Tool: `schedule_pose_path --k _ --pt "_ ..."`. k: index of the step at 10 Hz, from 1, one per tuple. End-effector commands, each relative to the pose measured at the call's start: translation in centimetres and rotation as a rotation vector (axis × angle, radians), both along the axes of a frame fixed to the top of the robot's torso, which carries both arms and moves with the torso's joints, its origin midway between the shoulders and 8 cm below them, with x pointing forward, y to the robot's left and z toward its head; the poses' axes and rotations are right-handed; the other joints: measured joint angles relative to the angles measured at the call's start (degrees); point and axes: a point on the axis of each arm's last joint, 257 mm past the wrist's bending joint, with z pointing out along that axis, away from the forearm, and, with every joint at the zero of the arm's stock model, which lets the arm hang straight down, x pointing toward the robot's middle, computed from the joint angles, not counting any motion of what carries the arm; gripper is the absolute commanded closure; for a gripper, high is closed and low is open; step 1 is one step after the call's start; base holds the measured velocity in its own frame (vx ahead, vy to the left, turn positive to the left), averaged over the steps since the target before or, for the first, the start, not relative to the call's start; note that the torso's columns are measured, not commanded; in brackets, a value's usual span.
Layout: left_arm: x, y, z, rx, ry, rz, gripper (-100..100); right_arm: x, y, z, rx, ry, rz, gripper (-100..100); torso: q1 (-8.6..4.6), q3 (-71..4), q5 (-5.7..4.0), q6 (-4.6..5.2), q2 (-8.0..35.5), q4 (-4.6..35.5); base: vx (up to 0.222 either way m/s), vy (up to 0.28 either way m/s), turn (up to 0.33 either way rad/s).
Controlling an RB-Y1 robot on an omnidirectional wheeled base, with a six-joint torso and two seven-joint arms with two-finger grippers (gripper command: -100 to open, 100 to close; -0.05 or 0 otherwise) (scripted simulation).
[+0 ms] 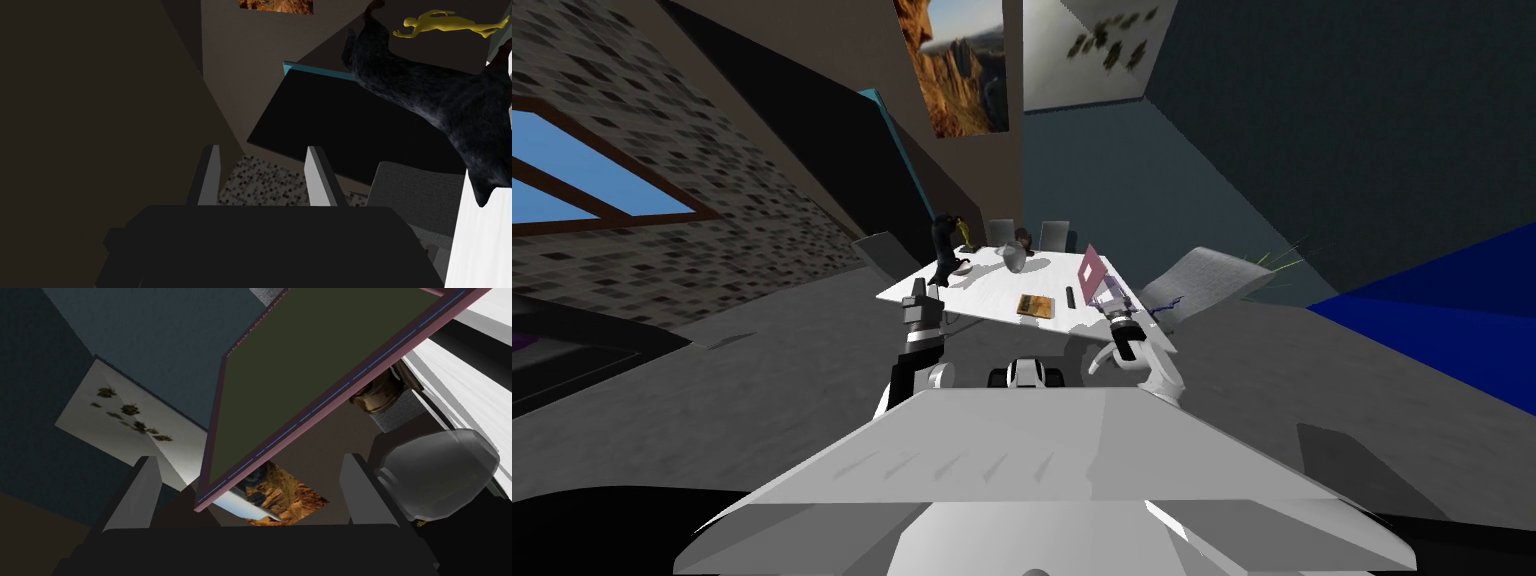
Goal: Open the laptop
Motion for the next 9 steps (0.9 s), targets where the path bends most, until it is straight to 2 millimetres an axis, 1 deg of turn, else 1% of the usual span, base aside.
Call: schedule_pose_path --k 1,3,6,7,8,9 --pt "0.0 0.0 0.0 0.0 0.0 0.0 0 0.4 -1.1 -1.0 -0.098 0.041 -0.032 -100 0.0 0.0 -0.01 -0.01 0.0 0.0 0.009 0.073 0.035" --pt "0.0 0.0 0.0 0.0 0.0 0.0 0 0.6 -2.0 -1.7 -0.17 0.072 -0.054 -100 0.18 0.0 0.05 -0.02 0.0 0.0 0.017 0.079 0.026" --pt "0.0 0.0 0.0 0.0 0.0 0.0 0 0.9 -3.1 -2.3 -0.258 0.106 -0.079 -100 0.06 0.0 0.01 -0.01 -0.1 0.0 0.019 0.057 0.015" --pt "0.0 0.0 0.0 0.0 0.0 0.0 0 0.7 -2.8 -2.1 -0.236 0.098 -0.073 -100 0.07 0.0 0.01 -0.01 0.0 0.0 0.005 0.023 0.001" --pt "0.0 0.0 0.0 0.0 0.0 0.0 0 1.2 -3.1 -1.9 -0.244 0.096 -0.106 -100 0.02 0.0 0.0 -0.01 0.0 0.0 -0.039 -0.053 0.161" --pt "0.0 0.0 0.0 0.0 0.0 0.0 0 1.7 -3.4 -1.7 -0.246 0.094 -0.136 -100 -0.14 0.1 -0.04 -0.05 0.1 0.0 -0.07 -0.111 0.284"
